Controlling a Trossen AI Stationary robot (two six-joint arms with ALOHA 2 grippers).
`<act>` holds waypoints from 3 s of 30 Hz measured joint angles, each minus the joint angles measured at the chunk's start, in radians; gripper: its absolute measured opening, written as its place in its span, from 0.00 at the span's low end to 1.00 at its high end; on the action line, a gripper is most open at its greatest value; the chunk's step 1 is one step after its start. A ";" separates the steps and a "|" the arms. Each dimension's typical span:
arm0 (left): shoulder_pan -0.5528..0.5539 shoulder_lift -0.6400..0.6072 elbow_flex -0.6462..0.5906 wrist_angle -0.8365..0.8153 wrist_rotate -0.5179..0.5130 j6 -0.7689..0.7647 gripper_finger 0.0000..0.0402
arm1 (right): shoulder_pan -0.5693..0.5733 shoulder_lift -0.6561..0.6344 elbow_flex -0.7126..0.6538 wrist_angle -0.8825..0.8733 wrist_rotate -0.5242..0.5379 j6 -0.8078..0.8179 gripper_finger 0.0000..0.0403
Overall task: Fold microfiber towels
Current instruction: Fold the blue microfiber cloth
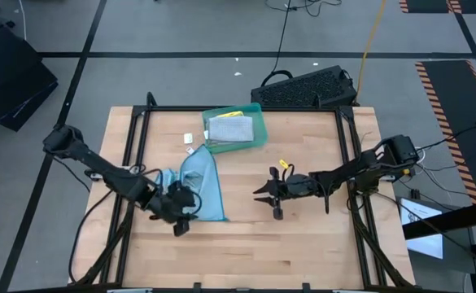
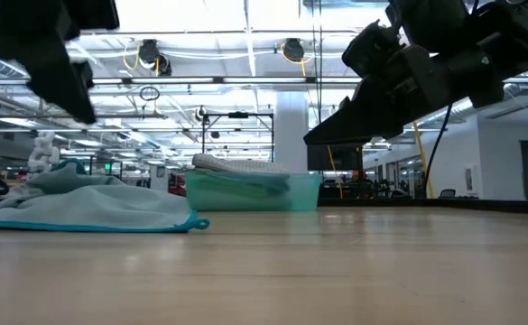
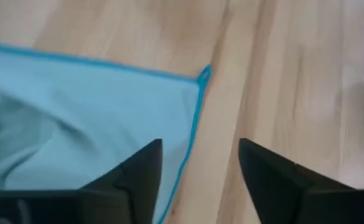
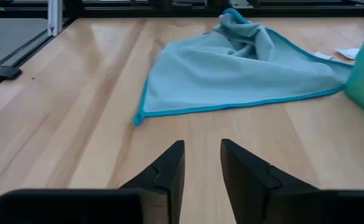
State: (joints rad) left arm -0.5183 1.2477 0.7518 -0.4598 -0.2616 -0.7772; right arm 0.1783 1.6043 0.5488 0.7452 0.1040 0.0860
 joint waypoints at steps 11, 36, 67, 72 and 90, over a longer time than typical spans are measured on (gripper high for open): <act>-0.069 0.408 0.302 -0.001 -0.185 0.213 0.57 | 0.030 -0.001 0.000 -0.007 0.001 -0.014 0.24; 0.081 0.740 0.501 -0.064 -0.065 0.413 0.38 | 0.053 -0.001 0.000 -0.031 -0.001 -0.019 0.24; -0.070 0.402 0.544 -0.001 -0.376 0.481 0.01 | 0.198 0.003 0.128 0.118 0.152 -0.338 0.50; -0.089 0.403 0.543 0.037 -0.369 0.503 0.02 | 0.161 0.051 0.256 0.039 0.035 -0.395 0.54; -0.125 0.397 0.543 -0.023 -0.368 0.511 0.03 | 0.055 0.235 0.405 0.005 -0.240 -0.384 0.04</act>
State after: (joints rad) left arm -0.6437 1.6442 1.2949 -0.4828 -0.6293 -0.2661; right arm 0.2330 1.8389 0.9535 0.7498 -0.1360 -0.2979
